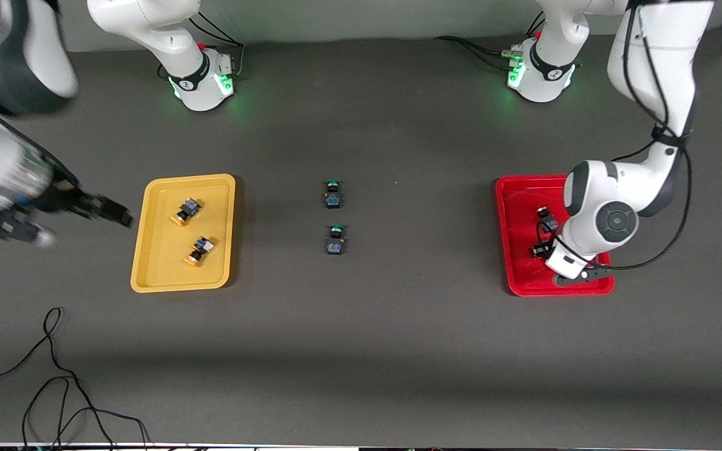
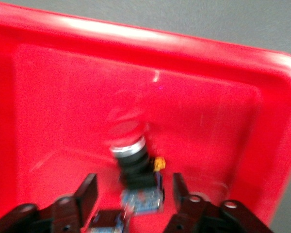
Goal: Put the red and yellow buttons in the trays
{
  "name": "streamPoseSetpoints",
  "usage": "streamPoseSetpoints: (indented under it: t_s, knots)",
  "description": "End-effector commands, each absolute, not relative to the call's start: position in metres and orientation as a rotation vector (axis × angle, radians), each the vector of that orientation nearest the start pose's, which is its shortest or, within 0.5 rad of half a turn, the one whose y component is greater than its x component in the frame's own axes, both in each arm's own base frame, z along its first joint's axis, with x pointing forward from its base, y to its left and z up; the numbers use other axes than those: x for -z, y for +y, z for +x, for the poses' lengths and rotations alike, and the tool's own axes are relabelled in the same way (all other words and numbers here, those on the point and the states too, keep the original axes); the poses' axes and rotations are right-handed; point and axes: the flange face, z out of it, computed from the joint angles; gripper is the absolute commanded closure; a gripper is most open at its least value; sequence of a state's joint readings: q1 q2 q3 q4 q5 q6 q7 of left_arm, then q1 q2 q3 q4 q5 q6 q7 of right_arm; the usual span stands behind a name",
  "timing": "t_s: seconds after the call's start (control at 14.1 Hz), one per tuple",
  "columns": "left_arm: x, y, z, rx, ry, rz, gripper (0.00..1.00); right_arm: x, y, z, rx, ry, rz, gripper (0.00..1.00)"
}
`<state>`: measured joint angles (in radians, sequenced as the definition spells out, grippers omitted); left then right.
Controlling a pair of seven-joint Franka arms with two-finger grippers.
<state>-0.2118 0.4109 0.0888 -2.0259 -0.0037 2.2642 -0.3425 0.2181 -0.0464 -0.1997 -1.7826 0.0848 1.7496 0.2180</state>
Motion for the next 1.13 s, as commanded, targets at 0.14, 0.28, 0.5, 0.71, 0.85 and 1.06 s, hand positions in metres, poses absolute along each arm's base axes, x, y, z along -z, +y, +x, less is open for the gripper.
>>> streamPoseSetpoints:
  t_s: [0.14, 0.28, 0.5, 0.71, 0.85, 1.06]
  knots:
    - [-0.433, -0.079, 0.575, -0.309, -0.324, -3.058, 0.00, -0.621, 0.009, 0.513, 0.034, 0.177, -3.054, 0.00]
    - [-0.489, -0.078, 0.554, -0.248, -0.315, -3.083, 0.00, -0.617, 0.004, 0.515, 0.033, 0.127, -3.060, 0.00]
    - [-0.521, -0.067, 0.544, -0.156, -0.238, -3.092, 0.00, -0.611, 0.005, 0.523, 0.037, 0.096, -3.063, 0.00]
    - [-0.538, -0.035, 0.552, -0.107, -0.175, -3.095, 0.00, -0.612, 0.007, 0.523, 0.040, 0.074, -3.065, 0.00]
    - [-0.543, -0.044, 0.551, -0.111, -0.159, -3.094, 0.00, -0.609, 0.006, 0.526, 0.034, 0.058, -3.069, 0.00]
    - [-0.553, -0.049, 0.553, -0.113, -0.153, -3.095, 0.00, -0.611, 0.006, 0.530, 0.034, 0.069, -3.070, 0.00]
